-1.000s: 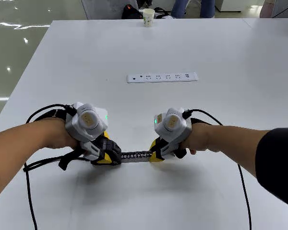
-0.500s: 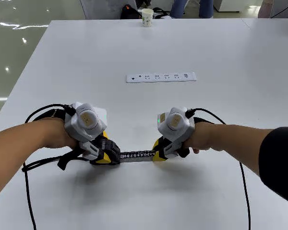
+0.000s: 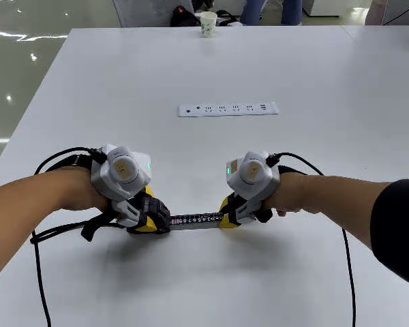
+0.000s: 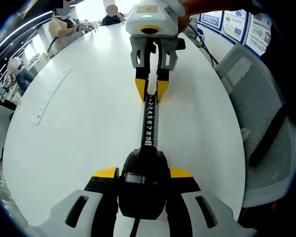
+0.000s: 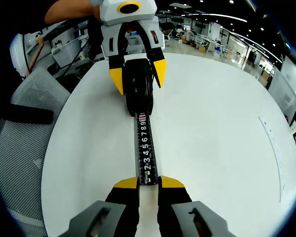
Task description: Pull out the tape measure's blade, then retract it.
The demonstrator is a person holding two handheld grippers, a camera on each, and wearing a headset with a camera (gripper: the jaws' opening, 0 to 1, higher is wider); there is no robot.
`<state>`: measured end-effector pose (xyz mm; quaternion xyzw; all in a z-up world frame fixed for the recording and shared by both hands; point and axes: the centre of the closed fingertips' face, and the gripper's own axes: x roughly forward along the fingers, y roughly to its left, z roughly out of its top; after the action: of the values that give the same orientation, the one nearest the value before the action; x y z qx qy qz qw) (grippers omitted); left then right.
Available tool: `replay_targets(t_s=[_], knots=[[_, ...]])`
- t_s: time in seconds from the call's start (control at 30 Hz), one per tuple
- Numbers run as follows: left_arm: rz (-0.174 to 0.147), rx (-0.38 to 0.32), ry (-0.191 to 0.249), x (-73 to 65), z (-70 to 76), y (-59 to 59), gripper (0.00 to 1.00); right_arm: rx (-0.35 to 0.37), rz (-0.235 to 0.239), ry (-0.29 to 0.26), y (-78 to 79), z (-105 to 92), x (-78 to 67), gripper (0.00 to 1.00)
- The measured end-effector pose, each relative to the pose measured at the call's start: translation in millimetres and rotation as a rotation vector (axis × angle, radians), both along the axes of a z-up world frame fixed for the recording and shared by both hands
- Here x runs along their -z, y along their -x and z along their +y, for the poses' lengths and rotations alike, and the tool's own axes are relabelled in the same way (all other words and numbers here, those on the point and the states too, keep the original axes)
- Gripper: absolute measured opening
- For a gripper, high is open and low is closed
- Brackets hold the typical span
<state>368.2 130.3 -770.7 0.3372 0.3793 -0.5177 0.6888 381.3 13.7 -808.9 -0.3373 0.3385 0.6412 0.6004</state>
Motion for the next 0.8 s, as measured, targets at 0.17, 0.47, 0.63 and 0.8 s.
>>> replay_targets(t_s=[0.17, 0.47, 0.63, 0.8], knots=[[0.000, -0.001, 0.001, -0.2, -0.5, 0.6, 0.31, 0.003, 0.000, 0.003, -0.6, -3.4, 0.0, 0.10], [-0.001, -0.004, 0.004, 1.2, -0.2, -0.8, 0.32, 0.003, -0.004, 0.008, -1.2, -9.4, -0.4, 0.10], [0.000, -0.009, 0.008, 1.7, -0.2, -1.5, 0.32, 0.008, -0.002, 0.010, -1.6, -12.7, -0.8, 0.10], [0.001, -0.007, 0.007, 1.8, -0.4, -1.3, 0.32, 0.012, 0.001, 0.012, -2.0, -15.9, -1.2, 0.10]])
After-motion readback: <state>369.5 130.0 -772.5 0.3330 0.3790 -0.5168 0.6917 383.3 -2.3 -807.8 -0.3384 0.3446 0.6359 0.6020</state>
